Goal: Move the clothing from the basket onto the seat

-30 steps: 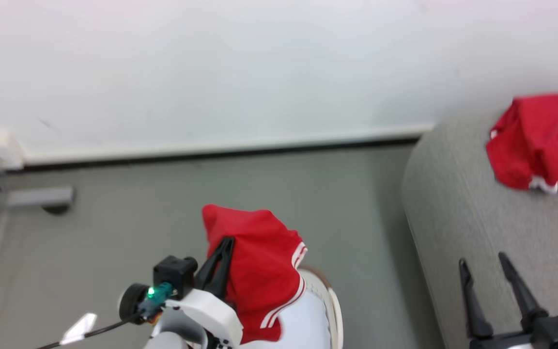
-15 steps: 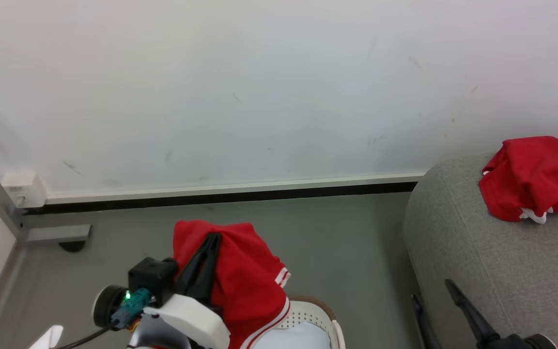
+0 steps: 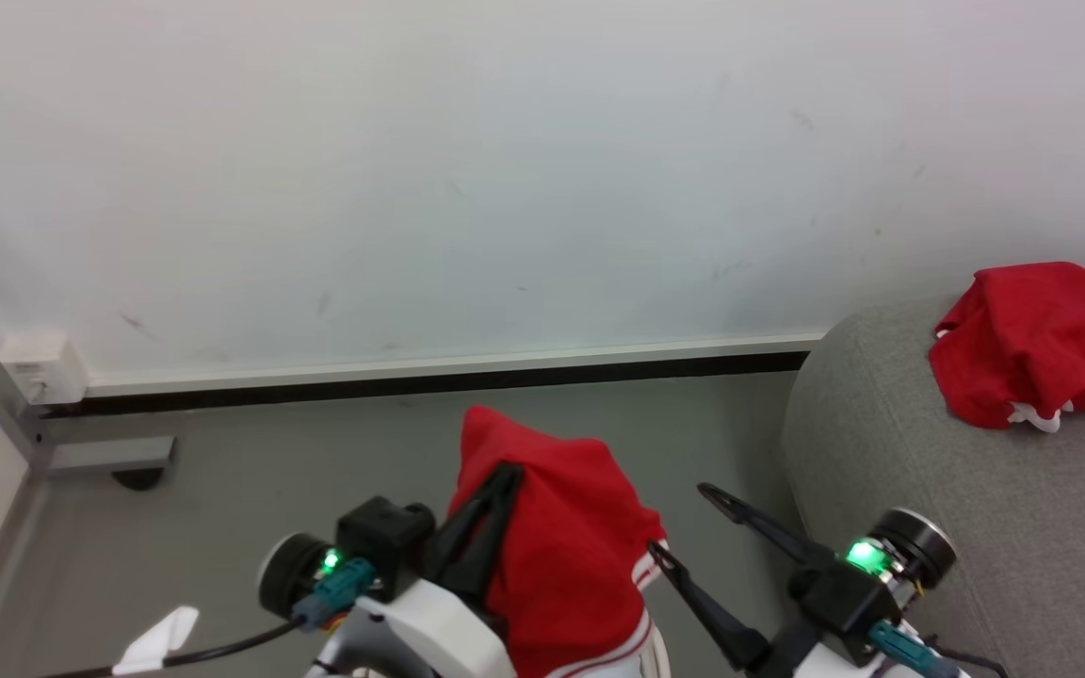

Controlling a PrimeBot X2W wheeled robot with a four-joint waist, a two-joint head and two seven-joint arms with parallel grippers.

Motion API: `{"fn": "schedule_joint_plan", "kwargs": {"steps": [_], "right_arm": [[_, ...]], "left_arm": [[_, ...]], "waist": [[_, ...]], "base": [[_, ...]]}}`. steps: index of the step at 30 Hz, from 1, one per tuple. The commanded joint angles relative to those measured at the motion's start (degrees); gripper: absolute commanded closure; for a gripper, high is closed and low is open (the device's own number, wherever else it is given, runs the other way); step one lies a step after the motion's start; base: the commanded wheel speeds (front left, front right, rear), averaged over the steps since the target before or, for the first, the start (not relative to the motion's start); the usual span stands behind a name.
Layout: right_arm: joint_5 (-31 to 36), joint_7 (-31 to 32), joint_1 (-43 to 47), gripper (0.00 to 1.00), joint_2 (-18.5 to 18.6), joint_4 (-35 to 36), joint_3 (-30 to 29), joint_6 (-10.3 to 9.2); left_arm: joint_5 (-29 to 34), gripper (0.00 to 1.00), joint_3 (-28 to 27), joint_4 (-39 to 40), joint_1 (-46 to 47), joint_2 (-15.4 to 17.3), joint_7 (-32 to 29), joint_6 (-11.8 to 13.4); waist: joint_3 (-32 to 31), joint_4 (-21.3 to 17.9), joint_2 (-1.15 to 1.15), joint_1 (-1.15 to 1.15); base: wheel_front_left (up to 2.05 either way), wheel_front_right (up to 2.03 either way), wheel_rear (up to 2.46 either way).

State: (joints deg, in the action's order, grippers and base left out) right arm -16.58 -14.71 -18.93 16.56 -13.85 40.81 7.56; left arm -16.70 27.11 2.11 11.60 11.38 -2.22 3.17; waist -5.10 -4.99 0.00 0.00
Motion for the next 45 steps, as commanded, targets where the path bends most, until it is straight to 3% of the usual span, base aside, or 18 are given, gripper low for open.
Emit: {"fn": "schedule_joint_plan", "kwargs": {"steps": [1, 12, 13, 14, 15, 22, 32, 33, 34, 35, 45], "right_arm": [[-1.6, -0.2, -4.1, 0.00, 0.8, -2.1, 4.1, -0.15], [-10.9, -0.4, -16.3, 0.00, 1.9, -10.5, 21.7, -0.15], [-12.2, -0.4, -16.8, 0.04, 1.8, -11.1, 22.7, -0.15], [-13.6, -0.5, -17.3, 0.66, 1.6, -11.4, 23.4, -0.15], [-14.8, -0.4, -17.7, 1.00, 1.4, -11.7, 23.6, -0.15], [-19.0, -0.5, -17.3, 1.00, 1.5, -11.3, 22.6, -0.15], [-19.5, -0.5, -15.1, 1.00, 2.8, -10.3, 18.2, -0.15], [-19.4, -0.5, -14.9, 1.00, 3.0, -10.2, 17.9, -0.15], [-19.3, -0.5, -14.7, 1.00, 3.1, -10.1, 17.5, -0.15], [-19.2, -0.5, -14.7, 1.00, 3.2, -10.0, 17.0, -0.16], [-17.2, -0.5, -13.7, 1.00, 5.2, -8.3, 11.6, -0.15]], "left_arm": [[0.5, 1.00, 1.4, 0.3, 1.2, -0.5, -0.6, -1.1], [-1.8, 1.00, 6.7, -1.1, 3.0, -1.0, -3.0, -6.6], [-2.0, 1.00, 7.0, -1.1, 3.0, -1.1, -3.1, -6.7], [-2.1, 1.00, 7.2, -1.2, 3.0, -1.1, -3.1, -6.9], [-2.2, 1.00, 7.3, -1.3, 3.0, -1.2, -3.1, -7.0], [-2.7, 1.00, 6.9, -2.2, 2.4, -0.3, -2.3, -6.6], [-2.4, 1.00, 6.3, -3.6, 2.0, 0.0, -1.0, -5.3], [-2.3, 0.90, 6.3, -3.8, 2.1, 0.0, -0.9, -5.1], [-2.1, 0.55, 6.2, -4.0, 2.2, -0.1, -0.6, -5.0], [-2.0, 0.03, 6.1, -4.2, 2.2, -0.2, -0.3, -4.7], [-1.3, 0.00, 7.5, -6.5, 1.2, -0.7, 2.4, -4.4]], "waist": [[0.0, 0.4, 0.00, 0.00], [0.0, 2.5, 0.00, 0.00], [0.0, 2.7, 0.00, 0.00], [-0.1, 2.8, 0.00, 0.00], [0.0, 2.9, 0.00, 0.00], [0.4, 2.7, 0.00, 0.00], [0.8, 0.8, 0.00, 0.00], [0.8, 0.7, 0.00, 0.00], [0.9, 0.5, 0.00, 0.00], [0.9, 0.3, 0.00, 0.00], [1.2, -3.1, 0.00, 0.00]], "base": [[0.00, 0.00, 0.00], [0.00, 0.00, 0.00], [0.00, 0.00, 0.00], [0.00, 0.00, 0.00], [0.00, 0.00, 0.00], [0.00, 0.00, 0.00], [0.00, 0.00, 0.00], [0.00, 0.00, 0.00], [0.00, 0.00, 0.00], [0.00, 0.00, 0.00], [0.00, 0.00, 0.00]]}}
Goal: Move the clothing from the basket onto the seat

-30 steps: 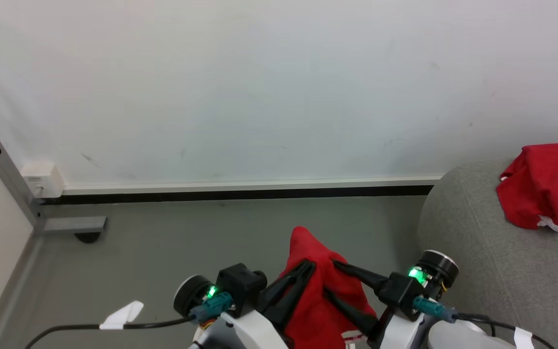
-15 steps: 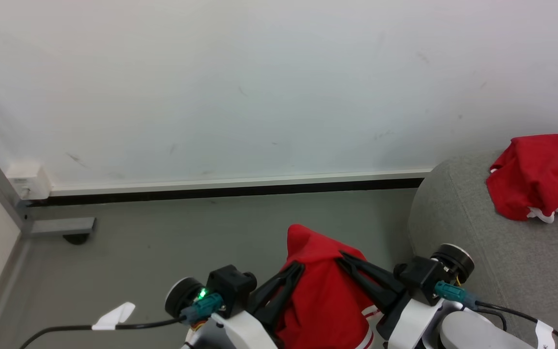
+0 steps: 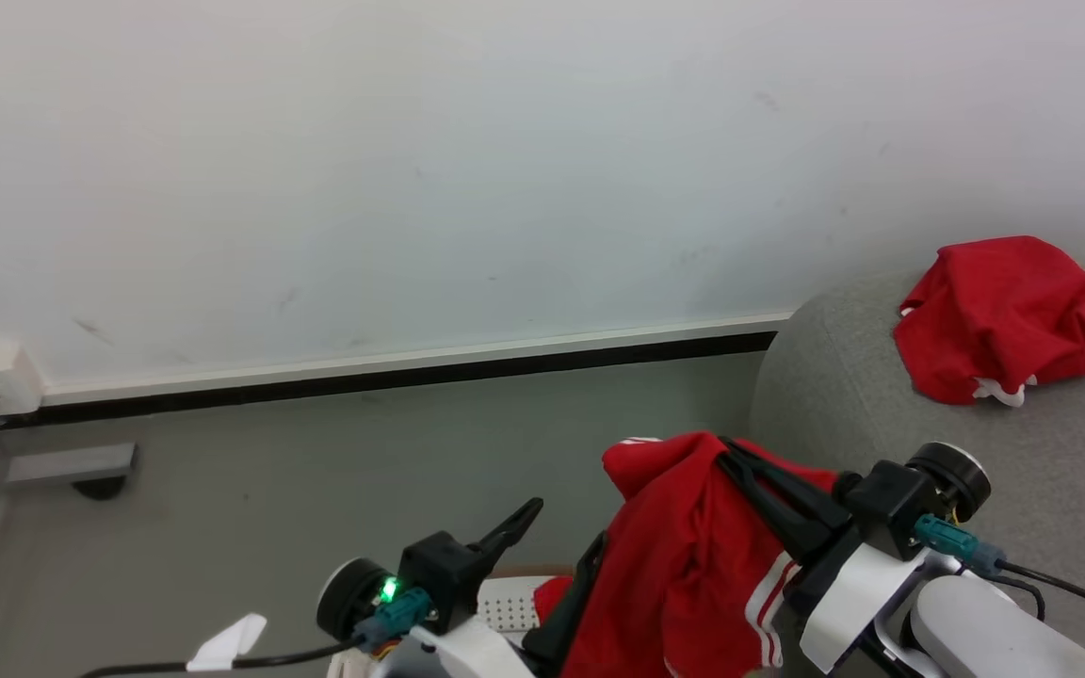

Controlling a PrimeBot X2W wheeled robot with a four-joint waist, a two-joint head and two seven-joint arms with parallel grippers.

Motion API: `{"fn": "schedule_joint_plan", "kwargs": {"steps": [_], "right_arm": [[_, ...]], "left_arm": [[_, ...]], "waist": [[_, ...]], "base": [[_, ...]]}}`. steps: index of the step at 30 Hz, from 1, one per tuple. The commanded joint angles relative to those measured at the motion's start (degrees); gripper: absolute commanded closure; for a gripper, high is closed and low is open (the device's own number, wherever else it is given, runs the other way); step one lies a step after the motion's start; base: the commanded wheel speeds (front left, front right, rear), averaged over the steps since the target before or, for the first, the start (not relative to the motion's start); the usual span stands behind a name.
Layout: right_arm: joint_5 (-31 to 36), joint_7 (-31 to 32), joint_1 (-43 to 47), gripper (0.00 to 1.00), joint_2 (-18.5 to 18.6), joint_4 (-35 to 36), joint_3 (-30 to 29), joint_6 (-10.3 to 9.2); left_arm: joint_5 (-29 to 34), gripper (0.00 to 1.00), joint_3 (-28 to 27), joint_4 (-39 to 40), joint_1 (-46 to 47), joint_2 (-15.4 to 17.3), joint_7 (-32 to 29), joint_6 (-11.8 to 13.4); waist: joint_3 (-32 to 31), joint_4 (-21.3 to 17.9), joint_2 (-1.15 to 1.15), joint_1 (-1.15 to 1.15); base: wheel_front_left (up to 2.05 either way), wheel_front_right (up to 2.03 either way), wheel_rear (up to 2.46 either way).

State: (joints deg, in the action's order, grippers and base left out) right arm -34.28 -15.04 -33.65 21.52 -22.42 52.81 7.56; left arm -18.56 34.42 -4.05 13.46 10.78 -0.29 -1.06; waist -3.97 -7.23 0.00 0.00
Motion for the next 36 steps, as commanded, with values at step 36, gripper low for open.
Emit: {"fn": "schedule_joint_plan", "kwargs": {"steps": [36], "right_arm": [[7.7, 1.7, -15.4, 1.00, 5.2, -4.1, -28.7, -0.15]], "left_arm": [[3.1, 0.00, 3.1, -2.3, 10.2, -0.6, 1.6, -1.9]], "waist": [[18.9, -8.6, 0.00, 0.00]], "base": [[0.00, 0.00, 0.00]]}}
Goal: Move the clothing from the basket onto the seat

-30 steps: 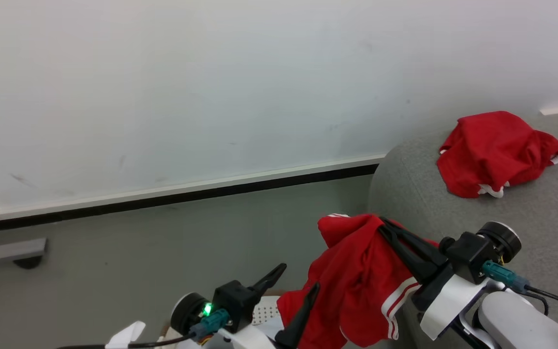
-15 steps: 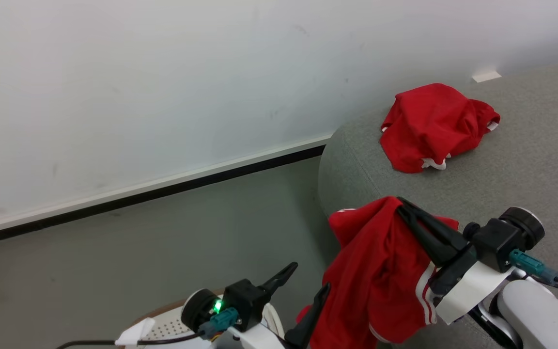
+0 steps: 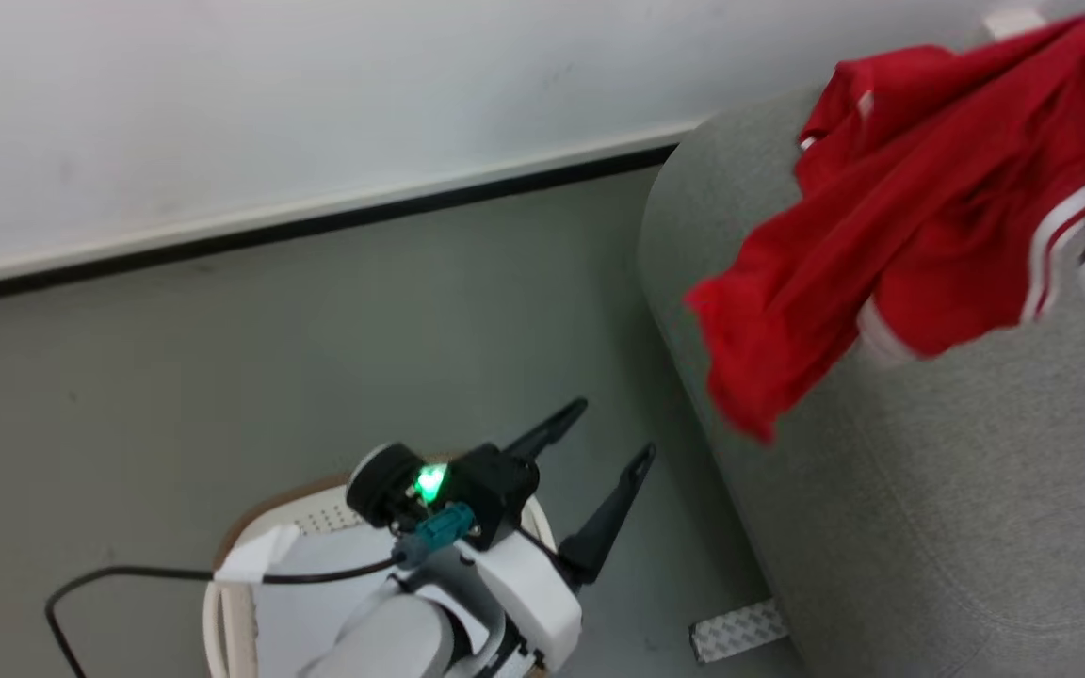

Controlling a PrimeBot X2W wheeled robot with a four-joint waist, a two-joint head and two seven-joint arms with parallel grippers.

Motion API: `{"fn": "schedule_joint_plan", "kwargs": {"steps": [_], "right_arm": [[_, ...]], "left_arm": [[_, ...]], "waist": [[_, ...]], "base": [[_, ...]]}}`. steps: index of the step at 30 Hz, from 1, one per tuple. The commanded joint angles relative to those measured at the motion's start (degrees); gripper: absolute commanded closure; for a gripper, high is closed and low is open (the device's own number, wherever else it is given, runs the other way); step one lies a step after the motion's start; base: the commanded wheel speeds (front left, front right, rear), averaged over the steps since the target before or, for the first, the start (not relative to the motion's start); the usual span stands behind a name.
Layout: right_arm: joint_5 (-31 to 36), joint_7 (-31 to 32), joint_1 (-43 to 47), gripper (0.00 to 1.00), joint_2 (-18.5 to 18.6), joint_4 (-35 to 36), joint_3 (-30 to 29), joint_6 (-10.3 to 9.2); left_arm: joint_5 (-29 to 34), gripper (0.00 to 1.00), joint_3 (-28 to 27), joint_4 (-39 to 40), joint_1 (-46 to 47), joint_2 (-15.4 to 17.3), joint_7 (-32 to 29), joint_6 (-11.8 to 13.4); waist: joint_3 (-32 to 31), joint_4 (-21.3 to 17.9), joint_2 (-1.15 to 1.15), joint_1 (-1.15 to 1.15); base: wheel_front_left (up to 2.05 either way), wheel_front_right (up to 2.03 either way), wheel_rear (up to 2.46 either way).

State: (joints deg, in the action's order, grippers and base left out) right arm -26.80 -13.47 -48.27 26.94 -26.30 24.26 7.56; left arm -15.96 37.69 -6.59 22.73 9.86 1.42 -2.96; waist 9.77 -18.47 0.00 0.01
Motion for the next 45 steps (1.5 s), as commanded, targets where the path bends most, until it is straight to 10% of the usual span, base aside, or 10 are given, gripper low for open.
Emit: {"fn": "schedule_joint_plan", "kwargs": {"steps": [1, 10, 17, 20, 21, 22, 45], "right_arm": [[1.2, 0.2, -3.3, 1.00, 0.0, -1.7, -3.0, -0.15], [12.9, 0.4, -22.9, 1.00, 3.1, -20.7, -32.4, -0.15], [25.9, -1.4, -18.4, 1.00, 1.5, -32.1, -49.4, -0.14], [29.5, -1.8, -14.3, 0.58, -1.3, -34.1, -54.3, -0.15], [30.7, -1.9, -13.1, 0.00, -2.2, -33.6, -55.3, -0.15], [31.4, -1.8, -11.8, 0.00, -3.7, -33.0, -56.3, -0.15], [24.9, -1.6, 31.2, 0.00, -19.4, 9.5, -33.2, -0.15]], "left_arm": [[0.7, 0.00, -0.2, 0.5, 2.2, 0.5, -0.3, -0.3], [3.1, 0.00, -1.4, 3.0, 11.8, 0.9, -0.7, -0.9], [2.7, 0.00, -2.7, 1.8, 12.2, 1.4, 1.4, 0.3], [1.8, 0.00, -3.1, 0.5, 10.4, 1.7, 2.3, 0.8], [1.6, 0.00, -3.3, 0.3, 9.9, 1.9, 2.7, 1.1], [1.3, 0.00, -3.8, 0.0, 9.3, 2.0, 3.1, 1.6], [-3.1, 0.00, -20.6, -6.5, -16.6, 1.7, 13.7, 11.8]], "waist": [[6.8, 3.3, 0.00, -0.01], [20.6, 7.7, 0.00, -0.01], [23.3, 9.2, 0.00, -0.01], [21.5, 8.6, 0.00, -0.01], [20.7, 8.3, 0.00, -0.01], [20.0, 8.1, 0.00, -0.01], [-9.2, 11.6, 0.00, -0.01]], "base": [[0.00, 0.00, 0.00], [0.00, 0.00, 0.00], [0.00, 0.00, 0.00], [0.00, 0.00, 0.00], [0.00, 0.00, 0.00], [0.00, 0.00, 0.00], [0.00, 0.00, 0.00]]}}
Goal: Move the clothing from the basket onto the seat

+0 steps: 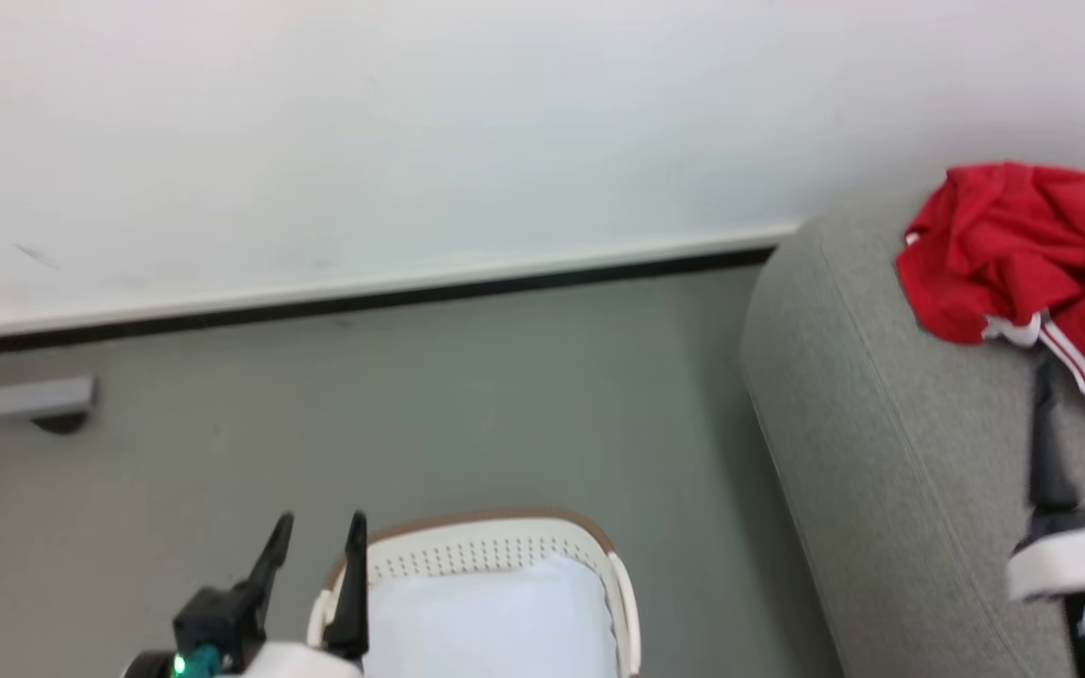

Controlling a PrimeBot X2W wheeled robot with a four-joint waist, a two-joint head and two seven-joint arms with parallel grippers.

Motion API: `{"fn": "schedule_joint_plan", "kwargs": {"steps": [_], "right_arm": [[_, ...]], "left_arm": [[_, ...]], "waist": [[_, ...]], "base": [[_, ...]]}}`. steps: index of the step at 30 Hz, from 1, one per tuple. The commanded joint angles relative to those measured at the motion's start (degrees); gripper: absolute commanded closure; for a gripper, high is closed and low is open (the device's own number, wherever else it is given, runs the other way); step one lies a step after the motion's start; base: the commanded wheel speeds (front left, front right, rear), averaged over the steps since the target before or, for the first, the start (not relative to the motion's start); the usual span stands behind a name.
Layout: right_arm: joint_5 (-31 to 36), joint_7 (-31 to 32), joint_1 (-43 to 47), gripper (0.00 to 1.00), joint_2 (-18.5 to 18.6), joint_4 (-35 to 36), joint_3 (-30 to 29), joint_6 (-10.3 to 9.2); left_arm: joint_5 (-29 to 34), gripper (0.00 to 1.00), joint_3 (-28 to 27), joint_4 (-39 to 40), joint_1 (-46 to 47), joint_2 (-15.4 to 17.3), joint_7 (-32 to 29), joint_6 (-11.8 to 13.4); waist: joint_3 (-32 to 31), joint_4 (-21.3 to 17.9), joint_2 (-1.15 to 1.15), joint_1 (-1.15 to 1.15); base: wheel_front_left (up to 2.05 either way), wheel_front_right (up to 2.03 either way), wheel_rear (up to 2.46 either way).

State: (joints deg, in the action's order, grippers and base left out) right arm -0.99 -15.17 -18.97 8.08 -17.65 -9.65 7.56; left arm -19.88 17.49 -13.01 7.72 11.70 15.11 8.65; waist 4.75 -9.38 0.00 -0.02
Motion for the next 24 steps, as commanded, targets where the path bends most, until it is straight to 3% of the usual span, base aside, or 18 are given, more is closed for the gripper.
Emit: {"fn": "schedule_joint_plan", "kwargs": {"steps": [1, 8, 13, 24], "right_arm": [[-1.6, 0.0, 3.8, 0.00, -0.9, 1.8, 1.9, -0.15], [-5.0, 0.0, 14.9, 0.00, -3.5, 4.9, 6.9, -0.15], [-3.7, 0.0, 19.8, 0.00, -4.7, 3.7, 8.5, -0.15], [-4.0, 0.0, 21.6, 0.00, -5.1, -0.5, 8.9, -0.15]], "left_arm": [[1.2, 0.00, -0.9, 0.2, -2.6, -0.3, 0.0, 0.2], [4.2, 0.00, -5.3, 1.3, -9.2, -1.9, 0.0, -1.1], [6.5, 0.00, -7.9, 2.0, -12.2, -3.5, 0.0, -3.0], [10.1, 0.00, -11.9, 0.5, -14.2, -6.5, 0.1, -6.2]], "waist": [[-5.0, 3.1, 0.00, 0.02], [-7.8, 5.5, 0.00, 0.02], [-8.8, 5.7, 0.00, 0.02], [-9.4, 4.8, 0.00, 0.02]], "base": [[0.00, 0.00, 0.00], [0.00, 0.00, 0.00], [0.00, 0.00, 0.00], [0.00, 0.00, 0.00]]}}
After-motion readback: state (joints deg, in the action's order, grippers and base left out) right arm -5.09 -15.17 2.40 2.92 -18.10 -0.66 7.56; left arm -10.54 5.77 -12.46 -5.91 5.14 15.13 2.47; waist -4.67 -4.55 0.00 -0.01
